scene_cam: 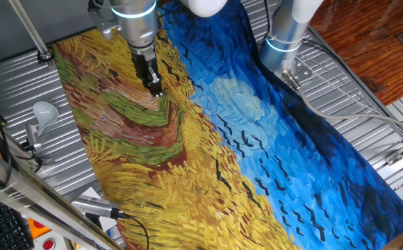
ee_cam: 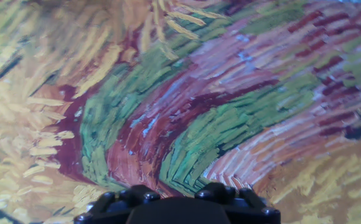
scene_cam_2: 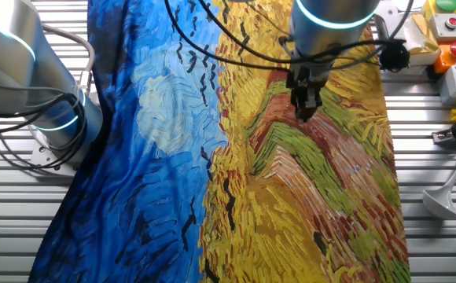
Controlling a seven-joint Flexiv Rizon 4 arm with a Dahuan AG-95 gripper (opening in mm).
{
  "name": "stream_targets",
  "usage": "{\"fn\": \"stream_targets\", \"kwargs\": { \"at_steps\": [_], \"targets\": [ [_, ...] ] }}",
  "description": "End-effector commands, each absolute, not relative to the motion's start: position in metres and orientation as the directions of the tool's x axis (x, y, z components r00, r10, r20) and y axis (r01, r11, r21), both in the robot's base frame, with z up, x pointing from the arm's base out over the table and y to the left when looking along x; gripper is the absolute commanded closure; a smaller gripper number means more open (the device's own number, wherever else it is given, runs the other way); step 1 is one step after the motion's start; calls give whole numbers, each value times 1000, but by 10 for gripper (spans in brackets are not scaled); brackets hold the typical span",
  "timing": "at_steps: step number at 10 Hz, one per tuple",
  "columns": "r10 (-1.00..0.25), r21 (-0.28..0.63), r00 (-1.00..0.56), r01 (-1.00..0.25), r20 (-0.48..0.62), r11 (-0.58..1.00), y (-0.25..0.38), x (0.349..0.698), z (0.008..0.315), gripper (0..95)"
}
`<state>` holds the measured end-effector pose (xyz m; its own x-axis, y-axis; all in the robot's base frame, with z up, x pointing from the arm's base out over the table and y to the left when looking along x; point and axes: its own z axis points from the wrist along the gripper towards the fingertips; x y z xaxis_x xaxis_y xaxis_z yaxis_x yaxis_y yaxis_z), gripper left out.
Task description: Receive something handed over by a human
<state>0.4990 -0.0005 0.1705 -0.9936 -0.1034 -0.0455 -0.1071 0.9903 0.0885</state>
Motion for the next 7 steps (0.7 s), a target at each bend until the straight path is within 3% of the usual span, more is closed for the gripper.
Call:
{"fn": "stream_targets", "kwargs": {
  "at_steps": [1, 3, 5, 6, 7],
  "targets": [
    [-141, 89, -989, -144, -33, 986, 0, 500, 170, 950],
    [-195, 96, -980, -197, -35, 976, 0, 500, 170, 950],
    [-328, 99, -944, -330, -43, 939, 0, 500, 170, 950],
    [-468, 94, -883, -469, -37, 878, 0, 500, 169, 760],
    [-551, 78, -834, -551, -25, 831, 0, 500, 169, 760]
  ]
}}
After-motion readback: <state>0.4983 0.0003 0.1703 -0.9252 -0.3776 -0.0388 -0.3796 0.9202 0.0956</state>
